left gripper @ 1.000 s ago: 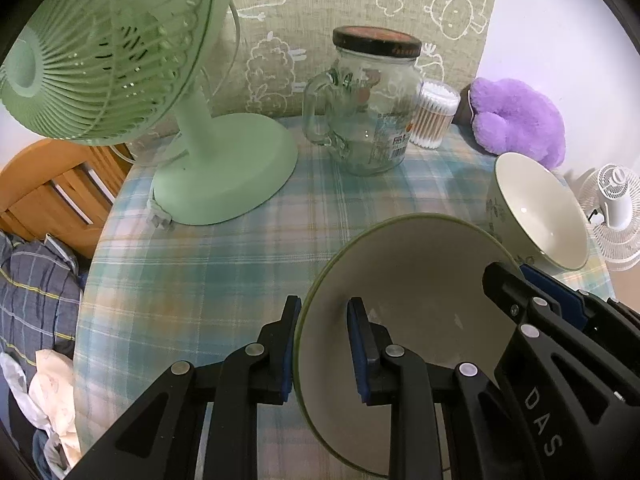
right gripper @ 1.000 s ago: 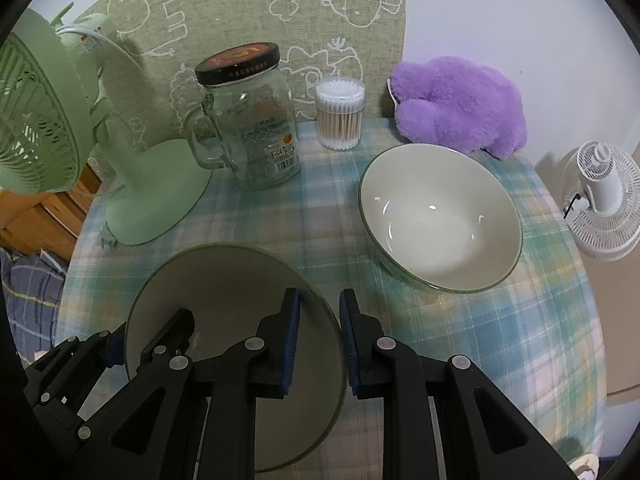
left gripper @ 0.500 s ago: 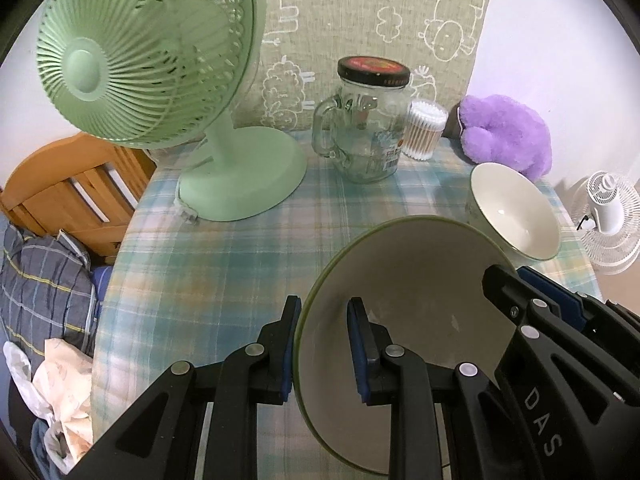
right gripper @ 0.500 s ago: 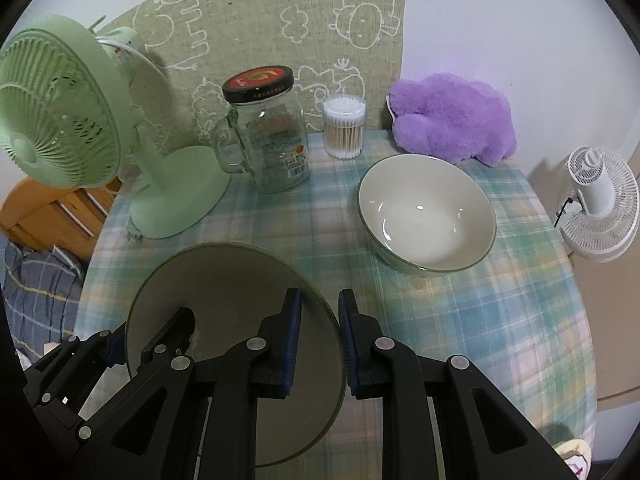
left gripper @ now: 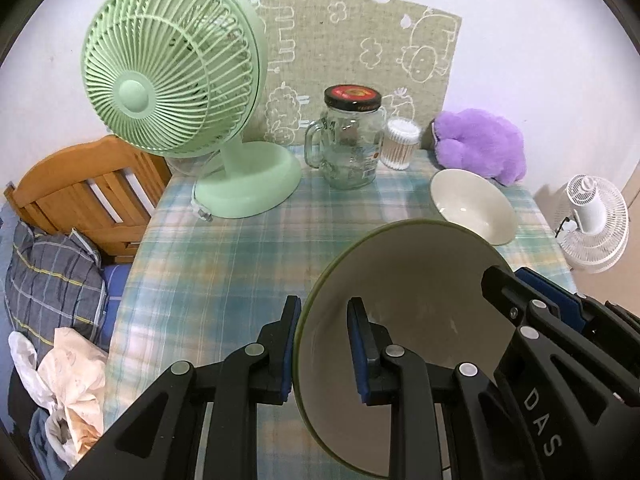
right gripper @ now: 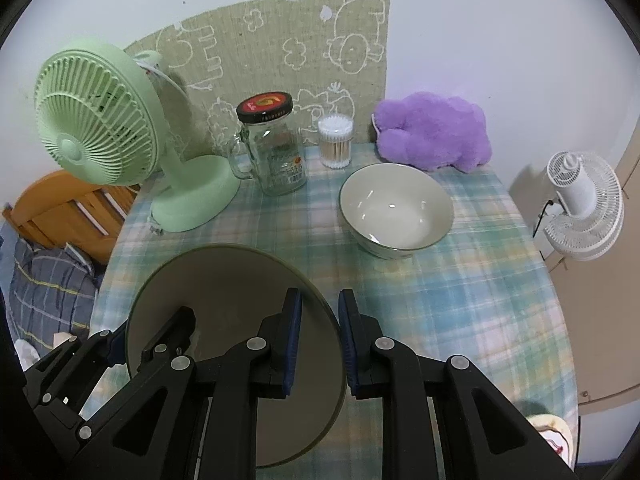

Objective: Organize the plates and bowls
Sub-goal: 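Lift the second grey bowl with both grippers and carry it toward the first bowl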

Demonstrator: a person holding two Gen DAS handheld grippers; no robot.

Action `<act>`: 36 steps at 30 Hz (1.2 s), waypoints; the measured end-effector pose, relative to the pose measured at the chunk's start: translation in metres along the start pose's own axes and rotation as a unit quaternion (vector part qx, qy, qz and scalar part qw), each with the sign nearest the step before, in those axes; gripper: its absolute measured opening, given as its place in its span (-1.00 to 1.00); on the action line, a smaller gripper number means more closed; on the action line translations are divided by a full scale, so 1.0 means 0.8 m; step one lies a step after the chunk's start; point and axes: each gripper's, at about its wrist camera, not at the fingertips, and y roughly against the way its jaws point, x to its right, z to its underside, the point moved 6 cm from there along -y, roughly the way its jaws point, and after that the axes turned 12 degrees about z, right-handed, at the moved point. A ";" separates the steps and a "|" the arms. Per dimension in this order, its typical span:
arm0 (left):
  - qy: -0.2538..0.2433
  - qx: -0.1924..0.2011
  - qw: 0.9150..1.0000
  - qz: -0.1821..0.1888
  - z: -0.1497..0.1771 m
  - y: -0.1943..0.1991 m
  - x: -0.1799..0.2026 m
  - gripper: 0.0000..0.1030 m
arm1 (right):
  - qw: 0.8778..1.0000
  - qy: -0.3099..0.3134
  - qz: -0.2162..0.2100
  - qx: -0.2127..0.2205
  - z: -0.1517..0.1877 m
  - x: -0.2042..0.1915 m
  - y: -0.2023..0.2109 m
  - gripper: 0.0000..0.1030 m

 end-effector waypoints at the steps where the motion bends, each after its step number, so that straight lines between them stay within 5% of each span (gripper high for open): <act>1: 0.000 0.002 1.000 0.000 0.002 0.005 0.003 -0.58 | 1.000 0.000 -0.001 0.001 0.001 0.003 0.004 -0.56; 16: 0.002 0.016 1.000 -0.008 0.047 0.069 0.044 -0.58 | 1.000 0.000 -0.010 0.018 0.043 0.049 0.081 -0.56; 36: 0.015 -0.002 1.000 -0.014 0.162 0.114 0.083 -0.58 | 0.999 0.031 -0.020 0.002 0.152 0.090 0.130 -0.56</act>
